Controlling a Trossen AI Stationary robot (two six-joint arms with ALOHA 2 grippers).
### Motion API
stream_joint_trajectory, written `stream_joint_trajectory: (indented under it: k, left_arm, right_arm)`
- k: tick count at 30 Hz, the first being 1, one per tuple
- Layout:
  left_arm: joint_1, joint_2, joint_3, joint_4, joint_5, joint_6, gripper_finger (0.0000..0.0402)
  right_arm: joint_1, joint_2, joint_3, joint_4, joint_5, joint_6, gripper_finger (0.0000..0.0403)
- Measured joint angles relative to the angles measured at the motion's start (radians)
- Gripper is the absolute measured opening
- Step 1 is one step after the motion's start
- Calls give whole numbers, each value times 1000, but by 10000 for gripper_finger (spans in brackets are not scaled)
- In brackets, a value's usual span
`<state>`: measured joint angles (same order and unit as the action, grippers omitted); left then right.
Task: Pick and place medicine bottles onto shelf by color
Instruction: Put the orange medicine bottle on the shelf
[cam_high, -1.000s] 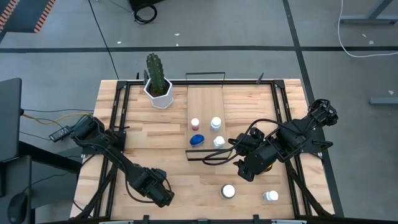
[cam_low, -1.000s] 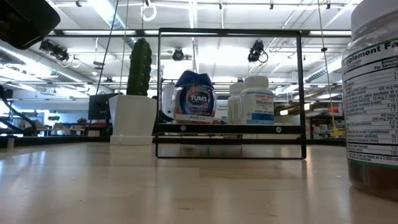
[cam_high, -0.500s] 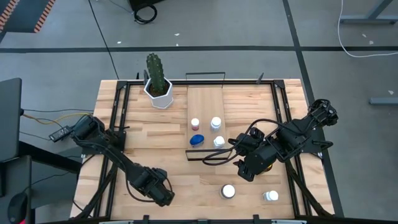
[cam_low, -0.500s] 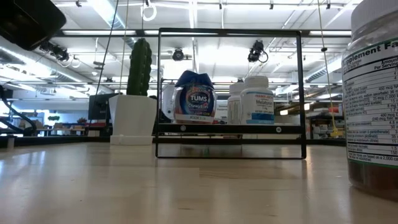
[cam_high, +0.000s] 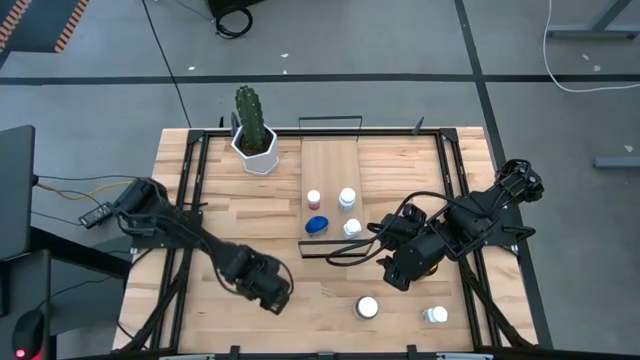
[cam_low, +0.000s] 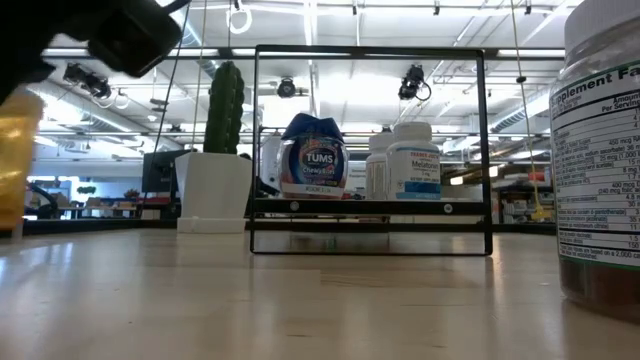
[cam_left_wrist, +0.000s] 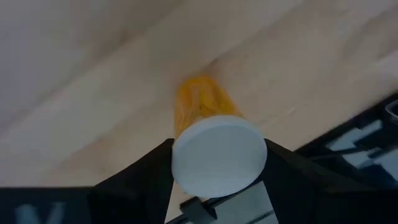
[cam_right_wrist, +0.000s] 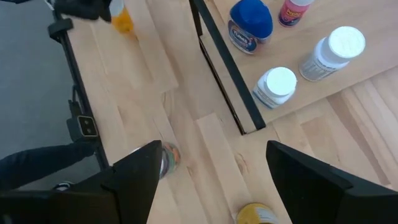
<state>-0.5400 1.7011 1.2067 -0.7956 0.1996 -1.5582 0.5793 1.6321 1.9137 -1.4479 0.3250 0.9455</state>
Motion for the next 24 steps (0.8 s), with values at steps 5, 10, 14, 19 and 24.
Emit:
stream_joint_trajectory:
  k: [5, 10, 14, 19, 24]
  left_arm:
    - [83, -62, 62, -210, -5, 170, 220]
    - [217, -80, 168, -439, -52, 427, 217]
    - [346, -81, 242, -535, -99, 627, 226]
    - [526, -80, 330, -609, -158, 835, 228]
    - [706, -80, 423, -617, -207, 1039, 219]
  right_arm:
    - [-1, 0, 0, -38, 29, 0, 296]
    - [-7, 0, 0, -69, 98, 0, 296]
    - [-33, 0, 0, -97, 111, 19, 296]
    - [-80, -2, 0, -123, 121, 52, 296]
    - [-143, -15, 0, -123, 125, 58, 296]
